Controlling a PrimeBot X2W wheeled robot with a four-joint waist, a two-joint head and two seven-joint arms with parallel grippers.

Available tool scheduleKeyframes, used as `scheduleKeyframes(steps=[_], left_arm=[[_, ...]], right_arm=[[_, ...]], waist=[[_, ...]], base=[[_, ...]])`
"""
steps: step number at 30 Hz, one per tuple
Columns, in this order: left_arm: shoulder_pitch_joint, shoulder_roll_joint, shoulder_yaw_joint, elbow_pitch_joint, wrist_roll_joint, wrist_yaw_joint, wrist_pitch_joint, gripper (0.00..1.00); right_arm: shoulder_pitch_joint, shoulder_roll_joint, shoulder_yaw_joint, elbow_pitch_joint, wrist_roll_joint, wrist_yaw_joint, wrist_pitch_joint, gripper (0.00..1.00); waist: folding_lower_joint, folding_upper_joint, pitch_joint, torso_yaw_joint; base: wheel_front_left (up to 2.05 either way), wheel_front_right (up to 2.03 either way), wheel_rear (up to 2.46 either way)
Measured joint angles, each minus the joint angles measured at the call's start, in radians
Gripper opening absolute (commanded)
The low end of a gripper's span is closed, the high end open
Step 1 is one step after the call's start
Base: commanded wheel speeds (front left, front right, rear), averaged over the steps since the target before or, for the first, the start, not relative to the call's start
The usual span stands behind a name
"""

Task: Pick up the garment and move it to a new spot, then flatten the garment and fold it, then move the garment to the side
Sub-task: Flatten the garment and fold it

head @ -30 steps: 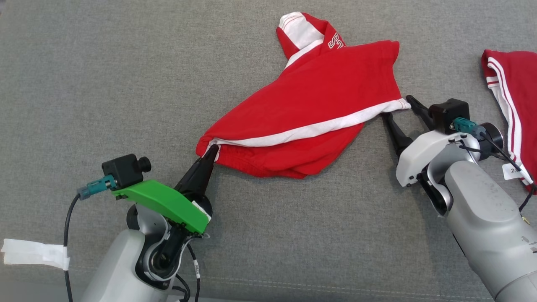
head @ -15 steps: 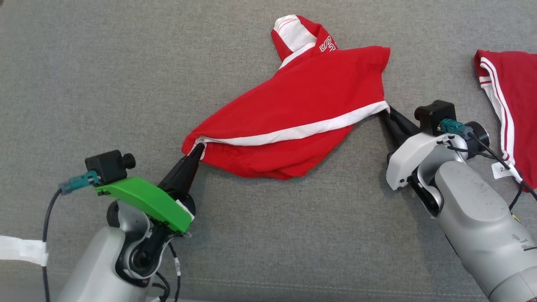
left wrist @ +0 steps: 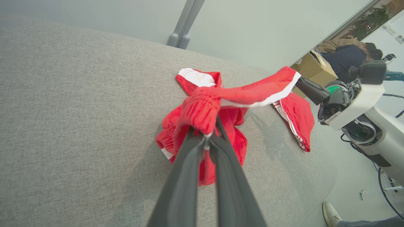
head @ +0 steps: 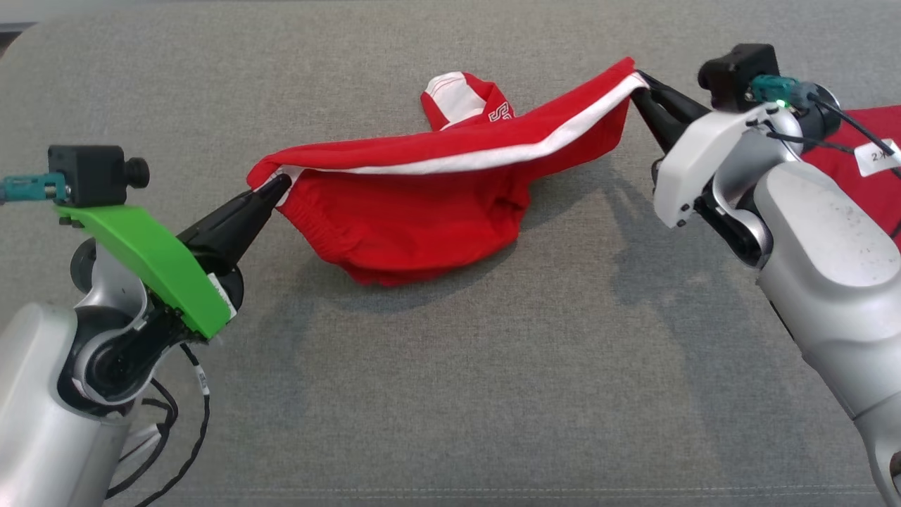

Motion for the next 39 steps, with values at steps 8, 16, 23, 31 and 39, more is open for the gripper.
scheduleKeyframes(steps=[8,16,23,31,39], left_arm=[[-0.088,0.046,-0.019,-0.091,-0.128,0.001,0.202,0.00],[-0.114,0.140,0.036,-0.155,-0.177,0.069,0.318,0.00],[-0.132,0.178,0.056,-0.183,-0.200,0.118,0.384,0.00],[-0.142,0.211,0.081,-0.189,-0.259,0.126,0.447,0.00],[-0.199,0.226,0.115,-0.217,-0.325,0.133,0.497,0.00]], right_arm=[[-0.068,-0.036,0.058,-0.160,0.152,0.000,0.092,0.00],[-0.033,-0.120,0.021,-0.248,0.280,0.000,0.168,0.00],[0.128,-0.150,0.004,-0.286,0.382,0.000,0.193,0.00],[0.151,-0.189,-0.038,-0.421,0.459,0.000,0.202,0.00],[0.136,-0.281,-0.150,-0.579,0.516,0.000,0.200,0.00]], waist=[[0.0000,0.0000,-0.069,-0.049],[0.0000,0.0000,-0.125,-0.099],[0.0000,0.0000,-0.138,-0.129],[0.0000,0.0000,-0.160,-0.145],[0.0000,0.0000,-0.211,-0.166]], base=[[0.00,0.00,0.00],[0.00,0.00,0.00],[0.00,0.00,0.00],[0.00,0.00,0.00],[0.00,0.00,0.00]])
